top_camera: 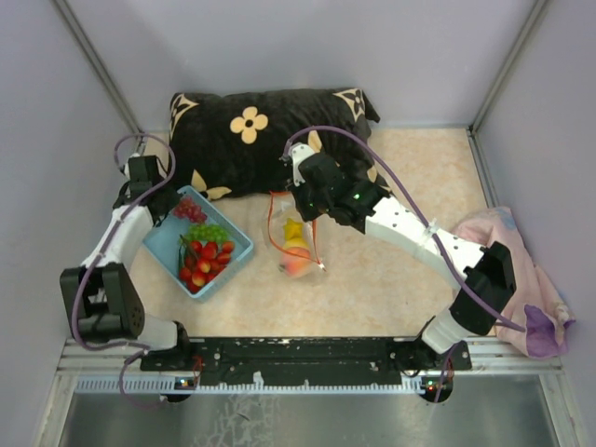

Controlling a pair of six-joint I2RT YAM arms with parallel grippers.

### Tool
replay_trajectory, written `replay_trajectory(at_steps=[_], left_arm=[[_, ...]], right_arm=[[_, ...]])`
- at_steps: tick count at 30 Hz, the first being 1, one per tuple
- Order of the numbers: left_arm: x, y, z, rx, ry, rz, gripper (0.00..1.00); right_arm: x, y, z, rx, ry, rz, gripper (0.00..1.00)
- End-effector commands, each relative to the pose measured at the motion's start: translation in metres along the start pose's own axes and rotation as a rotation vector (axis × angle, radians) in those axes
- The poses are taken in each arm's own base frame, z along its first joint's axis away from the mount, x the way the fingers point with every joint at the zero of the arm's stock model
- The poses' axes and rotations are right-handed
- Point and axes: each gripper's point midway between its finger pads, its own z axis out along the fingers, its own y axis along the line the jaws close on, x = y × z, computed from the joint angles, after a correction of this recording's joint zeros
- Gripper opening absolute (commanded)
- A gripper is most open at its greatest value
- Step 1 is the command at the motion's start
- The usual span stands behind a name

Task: Place the food in the zip-top bag and seal the zipper
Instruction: Pick up the fake fruit from the bin.

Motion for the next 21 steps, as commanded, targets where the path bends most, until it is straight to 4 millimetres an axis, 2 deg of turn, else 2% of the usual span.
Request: replay_trajectory(at_steps=[1,8,11,14,21], left_arm=[[-0.03,-0.006,-0.035,0.058,-0.114,0.067,0.0],[-0.06,-0.032,-0.101,0.253,-0.257,0.175,0.0],[-0.065,-0.043,-0.129,0.34,-0.291,0.204,0.0],[-0.063,-0.059,-0.16,0.458,-0.31,0.222,0.0],[-0.039,-0.106,-0.235,0.8,-0.309,0.226,0.0]], right_arm=[[-0.032,0.004,-0.006,-0.021,-0.094,0.023,0.03],[-0.036,0.004,-0.005,-0.014,-0.103,0.042,0.03],[-0.037,0.005,-0.005,-0.019,-0.107,0.057,0.03],[-0.038,0.009,-0.004,-0.032,-0.109,0.074,0.03],[-0.042,0.017,-0.003,-0.073,-0.119,0.111,0.03]])
